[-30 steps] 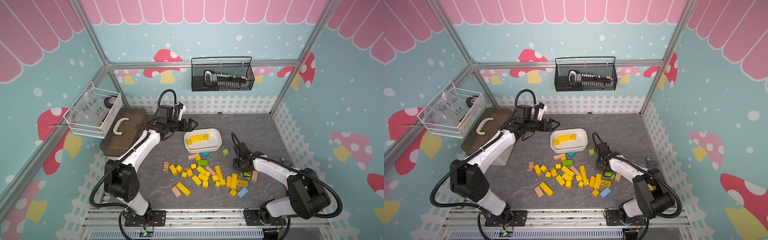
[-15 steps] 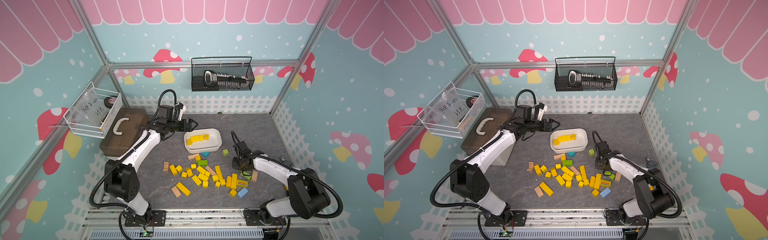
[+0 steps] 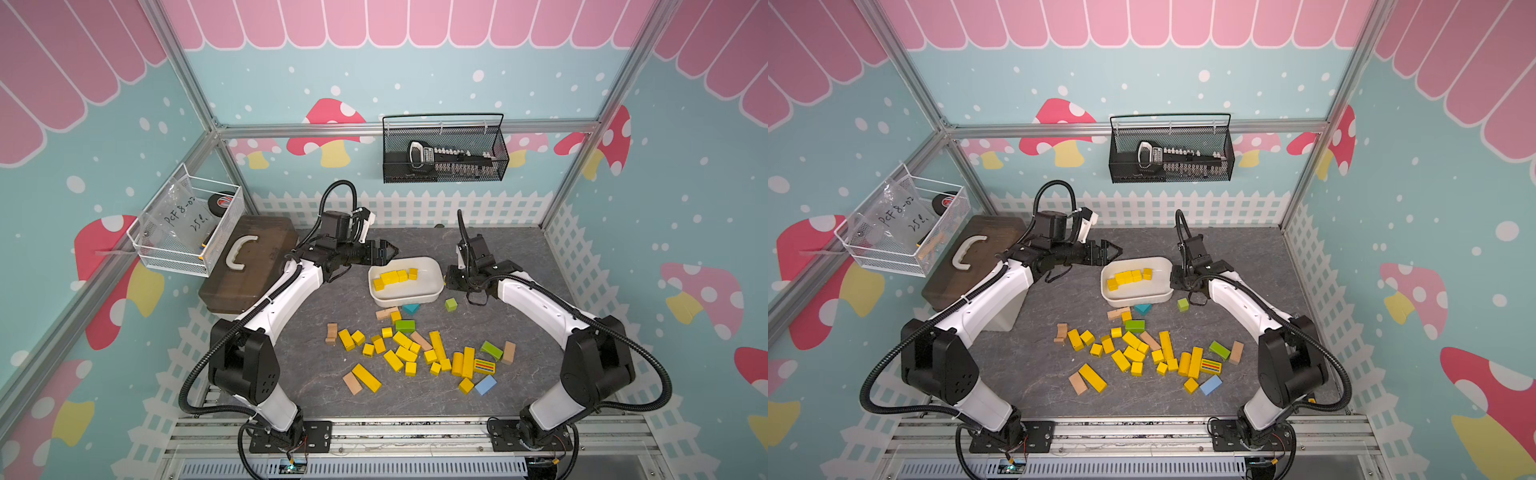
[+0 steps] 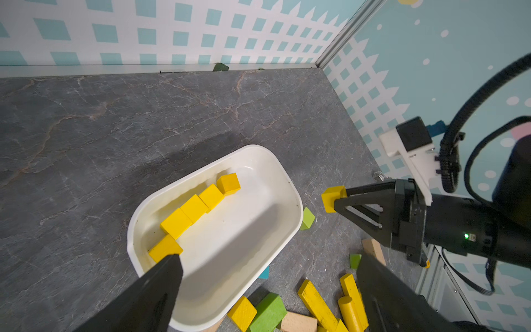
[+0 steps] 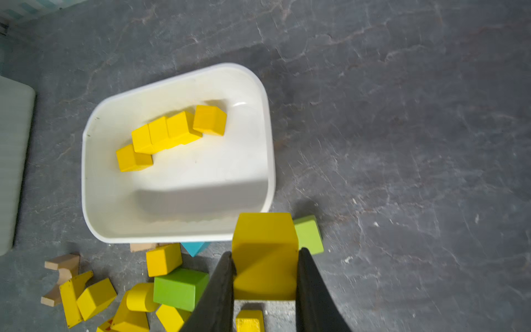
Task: Pick out the yellow building blocks
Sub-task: Pick up the building block from the center of the board, then place the building block in the storage box.
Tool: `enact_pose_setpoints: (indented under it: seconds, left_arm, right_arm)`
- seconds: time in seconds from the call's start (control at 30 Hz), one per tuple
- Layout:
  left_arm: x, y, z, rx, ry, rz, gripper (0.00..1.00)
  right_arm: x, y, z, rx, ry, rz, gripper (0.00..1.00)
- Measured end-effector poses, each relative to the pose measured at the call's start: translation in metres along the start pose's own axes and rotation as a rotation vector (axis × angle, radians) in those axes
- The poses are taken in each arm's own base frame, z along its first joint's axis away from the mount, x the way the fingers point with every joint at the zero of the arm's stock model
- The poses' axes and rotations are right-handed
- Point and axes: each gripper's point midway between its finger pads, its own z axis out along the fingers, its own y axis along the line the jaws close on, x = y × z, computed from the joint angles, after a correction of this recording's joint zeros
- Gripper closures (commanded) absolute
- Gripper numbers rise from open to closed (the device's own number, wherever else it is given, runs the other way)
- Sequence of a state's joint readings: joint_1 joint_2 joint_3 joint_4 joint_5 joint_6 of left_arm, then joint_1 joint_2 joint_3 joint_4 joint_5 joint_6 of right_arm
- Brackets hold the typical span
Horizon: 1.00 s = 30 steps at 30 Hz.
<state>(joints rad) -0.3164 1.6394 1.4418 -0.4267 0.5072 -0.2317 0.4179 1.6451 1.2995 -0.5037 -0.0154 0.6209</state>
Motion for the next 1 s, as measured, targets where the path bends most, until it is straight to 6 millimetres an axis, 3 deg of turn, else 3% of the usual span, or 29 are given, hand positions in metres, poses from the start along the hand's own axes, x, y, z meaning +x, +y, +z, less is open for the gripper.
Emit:
enact_pose_setpoints:
  seconds: [0.17, 0.37, 0.73, 1.0]
  left_arm:
    - [-0.001, 0.001, 0.0, -0.006, -0.002, 0.002, 0.0]
    - [-0.002, 0.001, -0.001, -0.009, -0.005, 0.005, 0.0]
    - [-0.003, 0.0, -0.001, -0.008, -0.008, 0.007, 0.0]
    - [-0.005, -0.001, -0.002, -0.007, -0.012, 0.009, 0.0]
  right_arm:
    - [-0.019, 0.017, 0.024, -0.03, 0.028, -0.019, 0.75]
    - [-0.028, 0.031, 0.051, -0.068, 0.07, -0.02, 0.75]
    - [-0.023, 0.033, 0.106, -0.046, 0.168, -0.015, 0.75]
    - [-0.022, 0.036, 0.128, -0.006, 0.19, -0.032, 0.75]
